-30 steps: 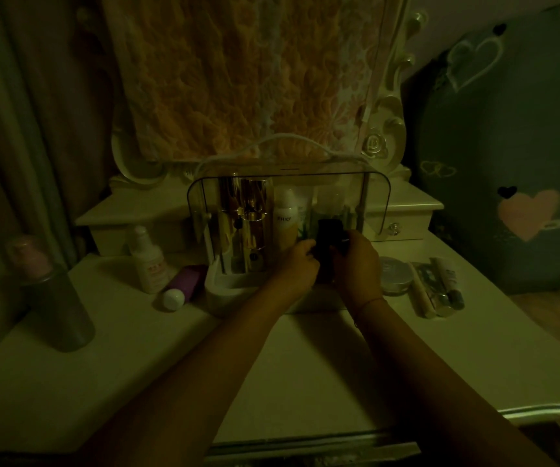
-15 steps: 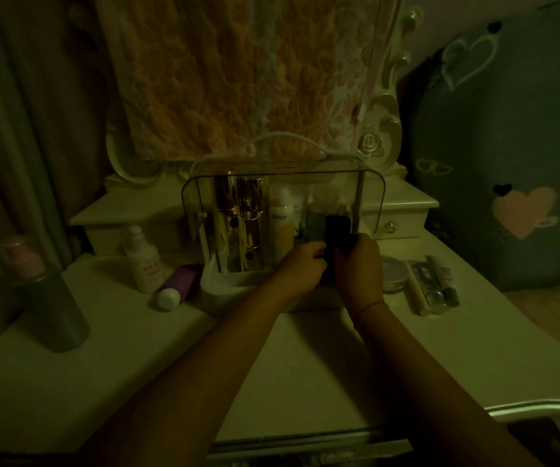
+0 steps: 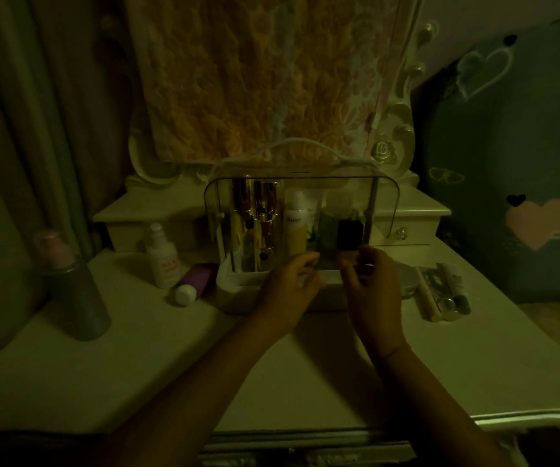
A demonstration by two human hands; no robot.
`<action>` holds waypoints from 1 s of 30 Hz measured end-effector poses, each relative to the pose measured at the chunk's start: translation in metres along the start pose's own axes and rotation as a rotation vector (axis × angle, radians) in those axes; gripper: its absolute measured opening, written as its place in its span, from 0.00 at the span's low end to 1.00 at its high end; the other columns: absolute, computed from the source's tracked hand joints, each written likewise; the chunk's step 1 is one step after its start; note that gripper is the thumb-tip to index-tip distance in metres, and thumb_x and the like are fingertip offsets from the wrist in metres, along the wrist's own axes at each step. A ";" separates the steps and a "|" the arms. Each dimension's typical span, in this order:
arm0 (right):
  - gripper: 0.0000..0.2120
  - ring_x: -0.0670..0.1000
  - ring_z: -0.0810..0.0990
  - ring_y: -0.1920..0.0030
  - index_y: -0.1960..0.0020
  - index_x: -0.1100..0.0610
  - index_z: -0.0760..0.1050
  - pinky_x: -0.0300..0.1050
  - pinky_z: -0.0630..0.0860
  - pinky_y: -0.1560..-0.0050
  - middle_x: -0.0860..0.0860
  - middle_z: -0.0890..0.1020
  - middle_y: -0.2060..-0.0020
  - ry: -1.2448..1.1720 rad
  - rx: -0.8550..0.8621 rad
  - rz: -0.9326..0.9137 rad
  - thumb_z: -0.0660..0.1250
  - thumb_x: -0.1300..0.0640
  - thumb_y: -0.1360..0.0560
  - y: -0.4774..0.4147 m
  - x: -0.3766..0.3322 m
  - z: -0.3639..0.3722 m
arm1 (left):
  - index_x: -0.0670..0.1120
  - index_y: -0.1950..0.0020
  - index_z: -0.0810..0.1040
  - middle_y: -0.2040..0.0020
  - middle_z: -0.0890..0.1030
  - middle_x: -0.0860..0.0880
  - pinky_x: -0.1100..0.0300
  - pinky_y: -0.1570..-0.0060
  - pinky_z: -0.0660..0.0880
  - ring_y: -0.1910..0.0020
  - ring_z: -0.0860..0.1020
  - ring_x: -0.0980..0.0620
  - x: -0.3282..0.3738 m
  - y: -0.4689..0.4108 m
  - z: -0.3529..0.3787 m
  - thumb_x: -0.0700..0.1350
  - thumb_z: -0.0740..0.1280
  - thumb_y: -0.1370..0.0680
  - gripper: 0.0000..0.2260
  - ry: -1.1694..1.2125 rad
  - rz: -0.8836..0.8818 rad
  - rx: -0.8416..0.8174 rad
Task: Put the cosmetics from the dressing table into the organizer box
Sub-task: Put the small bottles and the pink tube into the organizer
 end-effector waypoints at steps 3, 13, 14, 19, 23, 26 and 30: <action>0.16 0.47 0.78 0.51 0.40 0.55 0.69 0.38 0.76 0.55 0.50 0.76 0.47 -0.069 -0.040 -0.089 0.66 0.55 0.26 0.039 -0.029 0.012 | 0.63 0.41 0.72 0.40 0.76 0.58 0.67 0.48 0.75 0.41 0.74 0.62 -0.004 0.038 -0.041 0.49 0.65 0.24 0.14 0.036 0.075 0.091; 0.14 0.42 0.77 0.50 0.42 0.51 0.71 0.35 0.76 0.50 0.45 0.77 0.47 -0.265 -0.519 -0.161 0.67 0.51 0.27 0.104 -0.120 0.158 | 0.67 0.47 0.69 0.42 0.75 0.55 0.55 0.46 0.74 0.43 0.75 0.54 -0.027 0.157 -0.231 0.53 0.70 0.29 0.16 -0.024 0.168 0.998; 0.17 0.44 0.77 0.48 0.40 0.52 0.70 0.38 0.76 0.48 0.47 0.77 0.45 -0.272 -0.580 -0.143 0.67 0.51 0.27 0.108 -0.125 0.178 | 0.68 0.47 0.68 0.41 0.74 0.52 0.52 0.46 0.75 0.42 0.75 0.52 -0.035 0.162 -0.245 0.53 0.70 0.29 0.16 0.004 0.145 1.046; 0.24 0.51 0.75 0.41 0.33 0.55 0.68 0.46 0.75 0.42 0.53 0.74 0.37 -0.296 -0.823 -0.052 0.69 0.55 0.27 0.126 -0.140 0.258 | 0.48 0.34 0.70 0.35 0.74 0.44 0.43 0.38 0.72 0.35 0.73 0.45 -0.083 0.142 -0.288 0.46 0.67 0.25 0.19 0.192 -0.021 0.847; 0.23 0.55 0.76 0.41 0.33 0.58 0.69 0.52 0.76 0.42 0.57 0.76 0.39 -0.289 -0.890 -0.051 0.68 0.58 0.27 0.133 -0.143 0.285 | 0.57 0.44 0.77 0.46 0.82 0.53 0.67 0.55 0.75 0.48 0.80 0.59 -0.099 0.130 -0.288 0.47 0.63 0.22 0.10 0.211 -0.077 0.679; 0.21 0.54 0.80 0.46 0.36 0.57 0.72 0.44 0.78 0.51 0.56 0.79 0.43 -0.327 -0.894 -0.067 0.69 0.58 0.28 0.137 -0.143 0.287 | 0.63 0.54 0.80 0.56 0.84 0.62 0.72 0.62 0.75 0.55 0.81 0.64 -0.098 0.129 -0.287 0.45 0.64 0.23 0.12 0.208 -0.077 0.645; 0.21 0.54 0.80 0.46 0.36 0.57 0.72 0.51 0.79 0.46 0.56 0.79 0.42 -0.309 -0.908 -0.104 0.69 0.59 0.28 0.135 -0.142 0.279 | 0.65 0.56 0.80 0.57 0.84 0.62 0.69 0.60 0.76 0.55 0.81 0.63 -0.091 0.130 -0.282 0.43 0.64 0.24 0.15 0.232 -0.049 0.626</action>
Point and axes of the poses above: each hand's wrist, its own y-axis away from the middle knuckle, its own z-axis out of the palm, x = y × z, the point moved 9 cm from there along -y, towards the middle knuckle
